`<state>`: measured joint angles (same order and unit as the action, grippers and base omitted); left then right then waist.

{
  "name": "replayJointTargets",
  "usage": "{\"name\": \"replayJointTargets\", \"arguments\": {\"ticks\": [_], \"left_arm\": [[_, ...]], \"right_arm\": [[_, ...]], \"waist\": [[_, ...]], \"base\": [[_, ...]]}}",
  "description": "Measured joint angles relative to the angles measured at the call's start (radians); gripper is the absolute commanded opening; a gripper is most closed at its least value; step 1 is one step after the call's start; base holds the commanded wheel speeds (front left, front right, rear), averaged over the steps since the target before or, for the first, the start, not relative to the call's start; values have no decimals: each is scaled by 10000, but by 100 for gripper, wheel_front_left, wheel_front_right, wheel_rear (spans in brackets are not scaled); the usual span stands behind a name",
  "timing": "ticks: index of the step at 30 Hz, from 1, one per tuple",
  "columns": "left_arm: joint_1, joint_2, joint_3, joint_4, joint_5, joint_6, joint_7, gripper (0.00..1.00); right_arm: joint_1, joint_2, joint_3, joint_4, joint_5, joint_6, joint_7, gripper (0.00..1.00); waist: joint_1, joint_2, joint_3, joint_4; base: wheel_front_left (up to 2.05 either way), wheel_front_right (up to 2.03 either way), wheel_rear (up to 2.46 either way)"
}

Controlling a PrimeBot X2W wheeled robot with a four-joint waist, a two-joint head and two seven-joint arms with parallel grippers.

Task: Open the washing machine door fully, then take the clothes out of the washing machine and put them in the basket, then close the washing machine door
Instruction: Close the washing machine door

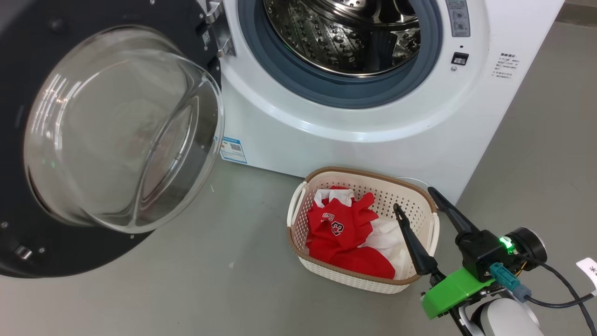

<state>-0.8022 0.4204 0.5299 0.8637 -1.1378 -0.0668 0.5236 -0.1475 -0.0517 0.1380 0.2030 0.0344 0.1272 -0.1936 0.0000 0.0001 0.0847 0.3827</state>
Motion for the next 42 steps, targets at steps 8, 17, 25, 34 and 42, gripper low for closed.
{"name": "replayJointTargets", "arguments": {"ticks": [8, 17, 25, 34, 42], "left_arm": [[470, -334, 50, -708, -311, -65, 474, 0], [1506, -1440, 236, -2132, -989, -111, 938, 0], [2299, -2182, 474, -4136, -1517, 539, 1434, 0], [3101, -2997, 372, -6215, -1760, 1425, 1720, 0], [3586, -3553, 462, -7229, -2316, 1906, 2065, 0]], "right_arm": [[-8, 0, 31, 21, 111, 0, -90, 100], [-9, 0, 33, 240, 282, 0, -236, 100], [-6, 2, 63, 391, 470, 0, -355, 100], [21, 4, 82, 548, 698, 0, -454, 100], [48, 4, 63, 644, 803, 0, -535, 100]], "waist": [[0, 0, 60, 66], [0, 0, -127, 90], [0, 0, -347, 48], [0, 0, -546, -98], [0, 0, -559, -334]], "base": [[0, 0, 0], [0, 0, 0], [0, 0, 0], [0, 0, 0], [0, 0, 0]]}}
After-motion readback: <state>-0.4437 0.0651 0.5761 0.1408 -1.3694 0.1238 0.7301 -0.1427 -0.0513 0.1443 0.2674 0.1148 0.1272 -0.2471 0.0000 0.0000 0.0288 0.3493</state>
